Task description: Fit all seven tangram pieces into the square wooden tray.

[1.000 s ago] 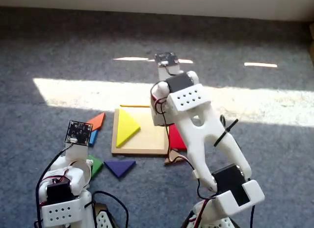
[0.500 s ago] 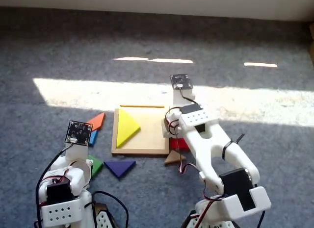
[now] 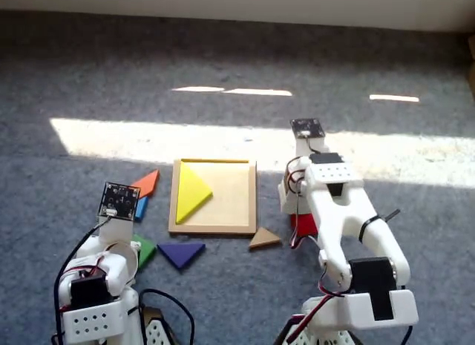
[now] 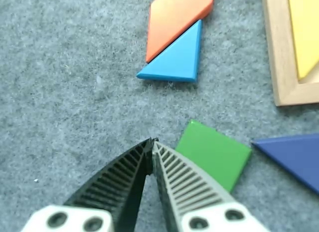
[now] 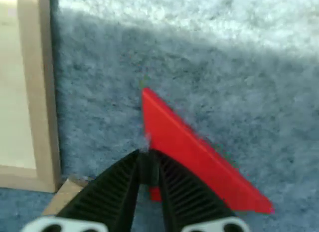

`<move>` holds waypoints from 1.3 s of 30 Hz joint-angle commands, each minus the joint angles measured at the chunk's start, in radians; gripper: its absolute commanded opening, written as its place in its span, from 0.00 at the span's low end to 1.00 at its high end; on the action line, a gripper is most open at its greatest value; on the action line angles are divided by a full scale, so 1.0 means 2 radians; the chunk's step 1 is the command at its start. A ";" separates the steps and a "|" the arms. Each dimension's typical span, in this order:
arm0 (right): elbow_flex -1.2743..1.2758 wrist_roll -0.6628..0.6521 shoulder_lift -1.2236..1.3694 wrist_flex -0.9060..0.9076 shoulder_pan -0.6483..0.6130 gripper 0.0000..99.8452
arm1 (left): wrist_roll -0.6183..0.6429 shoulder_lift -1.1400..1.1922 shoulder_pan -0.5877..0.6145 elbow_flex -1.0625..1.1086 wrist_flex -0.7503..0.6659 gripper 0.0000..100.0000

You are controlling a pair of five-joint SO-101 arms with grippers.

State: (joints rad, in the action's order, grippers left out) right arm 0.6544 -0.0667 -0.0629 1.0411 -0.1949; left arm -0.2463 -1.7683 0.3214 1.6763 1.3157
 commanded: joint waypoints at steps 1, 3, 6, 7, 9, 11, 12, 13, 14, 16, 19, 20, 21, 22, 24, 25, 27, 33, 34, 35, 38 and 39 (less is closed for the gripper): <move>-0.029 -0.005 -0.053 0.042 0.000 0.01 | 0.003 -0.011 0.006 0.010 0.003 0.01; -0.030 -0.005 -0.096 0.053 -0.002 0.01 | 0.003 -0.011 0.006 0.010 0.003 0.01; -0.023 -0.005 -0.161 0.056 -0.005 0.01 | 0.003 -0.011 0.006 0.010 0.003 0.01; -0.012 -0.006 -0.180 0.060 -0.005 0.01 | 0.003 -0.011 0.006 0.010 0.003 0.01; 0.008 -0.028 -0.213 0.061 -0.006 0.01 | 0.003 -0.011 0.006 0.010 0.003 0.01; 0.027 -0.081 -0.241 0.065 -0.006 0.01 | 0.003 -0.011 0.006 0.010 0.003 0.01; 0.039 -0.111 -0.250 0.063 -0.006 0.01 | 0.003 -0.011 0.006 0.010 0.003 0.01; 0.046 -0.140 -0.255 0.062 -0.003 0.01 | 0.003 -0.011 0.006 0.010 0.003 0.01; 0.053 -0.166 -0.260 0.061 -0.003 0.01 | 0.003 -0.011 0.006 0.010 0.003 0.01; 0.067 -0.202 -0.265 0.062 -0.004 0.01 | 0.003 -0.011 0.006 0.010 0.003 0.01; 0.076 -0.232 -0.257 0.066 -0.003 0.03 | 0.003 -0.011 0.006 0.010 0.003 0.01; 0.076 -0.239 -0.250 0.074 -0.002 0.07 | 0.003 -0.011 0.006 0.010 0.003 0.01; 0.074 -0.239 -0.242 0.088 -0.002 0.12 | 0.003 -0.011 0.006 0.010 0.003 0.01; 0.072 -0.239 -0.232 0.103 -0.004 0.18 | 0.003 -0.011 0.006 0.010 0.003 0.01; 0.072 -0.238 -0.213 0.124 -0.003 0.30 | 0.003 -0.011 0.006 0.010 0.003 0.01; 0.070 -0.239 -0.206 0.124 -0.003 0.34 | 0.003 -0.011 0.006 0.010 0.003 0.01; 0.057 -0.240 -0.185 0.114 -0.004 0.36 | 0.003 -0.011 0.006 0.010 0.003 0.01; 0.028 -0.242 -0.110 0.108 -0.016 0.36 | 0.003 -0.011 0.006 0.010 0.003 0.01; 0.023 -0.242 -0.096 0.107 -0.020 0.36 | 0.003 -0.011 0.006 0.010 0.003 0.01; 0.022 -0.242 -0.086 0.106 -0.023 0.36 | 0.003 -0.011 0.006 0.010 0.003 0.01; 0.020 -0.242 -0.058 0.079 -0.027 0.36 | 0.003 -0.011 0.006 0.010 0.003 0.01; 0.020 -0.242 -0.049 0.069 -0.027 0.36 | 0.003 -0.011 0.006 0.010 0.003 0.01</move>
State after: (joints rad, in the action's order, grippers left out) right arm 0.7419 -0.5439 -0.1795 1.2359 -0.2378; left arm -0.2463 -1.7683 0.3214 1.6763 1.3157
